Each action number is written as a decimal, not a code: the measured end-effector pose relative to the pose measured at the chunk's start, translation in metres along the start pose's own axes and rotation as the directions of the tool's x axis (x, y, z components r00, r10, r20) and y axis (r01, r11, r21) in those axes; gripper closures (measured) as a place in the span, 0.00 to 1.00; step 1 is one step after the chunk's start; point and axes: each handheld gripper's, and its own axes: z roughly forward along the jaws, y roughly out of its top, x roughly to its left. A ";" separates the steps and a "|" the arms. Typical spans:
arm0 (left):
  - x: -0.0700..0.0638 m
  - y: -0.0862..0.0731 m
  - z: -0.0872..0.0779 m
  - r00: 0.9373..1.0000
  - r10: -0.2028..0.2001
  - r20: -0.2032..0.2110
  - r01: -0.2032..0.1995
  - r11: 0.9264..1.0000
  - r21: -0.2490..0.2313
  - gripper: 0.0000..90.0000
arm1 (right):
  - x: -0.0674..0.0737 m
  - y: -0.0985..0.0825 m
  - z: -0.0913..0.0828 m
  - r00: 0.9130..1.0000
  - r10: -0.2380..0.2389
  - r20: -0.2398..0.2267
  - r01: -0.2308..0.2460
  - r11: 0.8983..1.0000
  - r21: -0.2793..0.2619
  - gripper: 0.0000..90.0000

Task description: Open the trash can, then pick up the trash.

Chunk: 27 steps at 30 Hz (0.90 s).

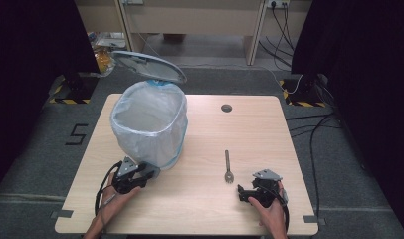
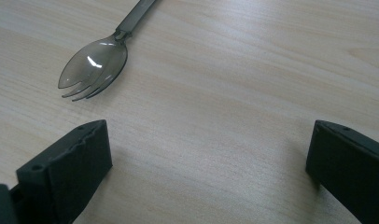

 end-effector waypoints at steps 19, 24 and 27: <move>0.000 0.000 0.000 1.000 0.001 -0.002 -0.001 1.000 -0.002 0.60 | 0.004 0.006 -0.006 1.000 -0.017 0.000 0.017 0.997 -0.079 0.18; 0.000 0.000 0.000 1.000 0.001 -0.002 -0.001 1.000 -0.003 0.60 | 0.007 0.014 -0.009 1.000 -0.009 -0.004 0.009 0.991 -0.132 0.17; -0.001 0.000 0.000 1.000 0.001 -0.003 -0.001 1.000 -0.004 0.60 | 0.013 0.022 -0.010 1.000 -0.012 -0.019 0.008 0.986 -0.168 0.17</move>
